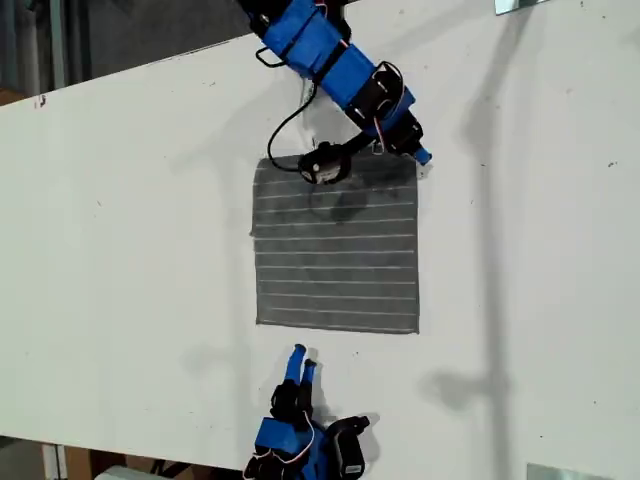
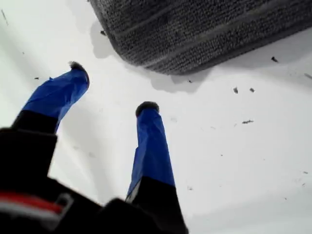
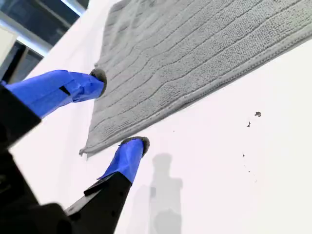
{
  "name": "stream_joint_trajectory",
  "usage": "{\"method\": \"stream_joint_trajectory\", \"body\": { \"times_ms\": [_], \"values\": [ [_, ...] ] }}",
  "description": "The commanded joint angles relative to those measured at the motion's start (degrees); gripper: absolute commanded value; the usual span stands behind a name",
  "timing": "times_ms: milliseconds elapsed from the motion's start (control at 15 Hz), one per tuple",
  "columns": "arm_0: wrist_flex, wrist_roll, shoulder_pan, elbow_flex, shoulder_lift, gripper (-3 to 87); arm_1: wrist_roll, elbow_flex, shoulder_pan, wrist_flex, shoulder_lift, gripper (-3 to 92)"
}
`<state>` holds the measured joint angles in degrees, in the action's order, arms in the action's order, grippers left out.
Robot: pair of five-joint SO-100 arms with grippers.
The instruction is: Grasp corners of a square towel and fold twice.
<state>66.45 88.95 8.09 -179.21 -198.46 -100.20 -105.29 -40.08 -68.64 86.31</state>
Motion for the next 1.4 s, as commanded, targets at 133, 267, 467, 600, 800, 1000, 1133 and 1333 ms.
{"method": "stream_joint_trajectory", "body": {
  "times_ms": [133,267,467,600,800,1000,1133,1333],
  "values": [
    [-0.7,-1.4,-0.6,-0.3,-0.3,22.9,4.4,1.6,4.7,-0.7,0.4,25.9],
    [-0.9,-1.9,-0.9,-0.3,-0.3,22.9,4.0,-1.7,4.9,-0.3,2.2,27.9],
    [-1.1,-2.5,-0.9,-0.3,-0.3,22.8,2.9,-9.3,4.9,4.6,5.9,31.4],
    [-1.3,-2.5,-0.9,-0.3,-0.3,22.8,3.0,-13.3,5.2,7.6,8.8,31.8],
    [-1.4,-2.6,-1.1,-0.4,-0.3,22.6,4.5,-23.3,6.4,21.0,11.8,29.8],
    [-1.3,-2.5,-2.2,-0.4,-0.3,22.5,1.5,-34.1,4.9,41.4,8.9,29.8],
    [-1.3,-2.3,-2.2,-0.4,-0.3,22.8,1.8,-28.7,4.9,39.6,1.8,28.5],
    [-2.9,-1.0,-4.3,-0.4,-0.3,23.6,1.5,-23.8,6.1,34.9,-1.8,-0.1]
  ]
}}
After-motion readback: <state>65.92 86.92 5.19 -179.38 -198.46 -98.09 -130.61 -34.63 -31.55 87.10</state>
